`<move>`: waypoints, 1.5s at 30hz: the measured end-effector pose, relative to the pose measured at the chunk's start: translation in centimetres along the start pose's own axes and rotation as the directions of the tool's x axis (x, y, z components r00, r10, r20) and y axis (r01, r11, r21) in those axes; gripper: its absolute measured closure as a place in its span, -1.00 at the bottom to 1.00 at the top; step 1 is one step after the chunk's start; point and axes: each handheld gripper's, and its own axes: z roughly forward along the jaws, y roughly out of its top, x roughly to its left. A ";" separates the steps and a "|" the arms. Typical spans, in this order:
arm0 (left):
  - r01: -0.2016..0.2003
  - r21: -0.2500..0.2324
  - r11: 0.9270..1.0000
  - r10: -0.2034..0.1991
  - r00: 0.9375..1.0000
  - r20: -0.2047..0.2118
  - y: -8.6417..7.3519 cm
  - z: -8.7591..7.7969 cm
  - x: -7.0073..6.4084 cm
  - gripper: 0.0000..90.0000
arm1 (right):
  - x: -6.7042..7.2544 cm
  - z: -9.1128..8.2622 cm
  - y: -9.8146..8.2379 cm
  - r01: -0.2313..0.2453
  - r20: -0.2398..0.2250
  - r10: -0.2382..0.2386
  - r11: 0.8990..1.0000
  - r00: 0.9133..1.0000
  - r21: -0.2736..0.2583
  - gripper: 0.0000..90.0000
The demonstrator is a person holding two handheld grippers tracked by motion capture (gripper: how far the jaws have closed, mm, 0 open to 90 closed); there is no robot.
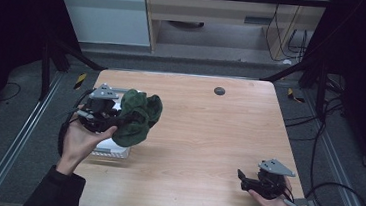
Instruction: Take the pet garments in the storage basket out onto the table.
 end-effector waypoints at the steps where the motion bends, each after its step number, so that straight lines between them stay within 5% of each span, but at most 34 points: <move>1: -0.007 0.006 1.000 0.007 1.000 0.005 0.1 0.2 -0.2 0.68 | 0.0 0.0 0.0 0.001 -0.001 -0.001 1.000 1.000 -0.001 -0.81; 23: -0.040 0.032 0.999 0.037 0.995 0.098 1.3 5.6 -3.4 0.68 | 0.0 -0.1 0.0 -0.001 0.000 0.001 1.000 1.000 -0.003 -0.82; 45: -0.088 0.092 0.992 0.075 0.988 0.132 0.2 10.7 -6.0 0.68 | -0.1 0.0 0.0 0.011 0.006 -0.011 1.000 1.000 -0.004 -0.82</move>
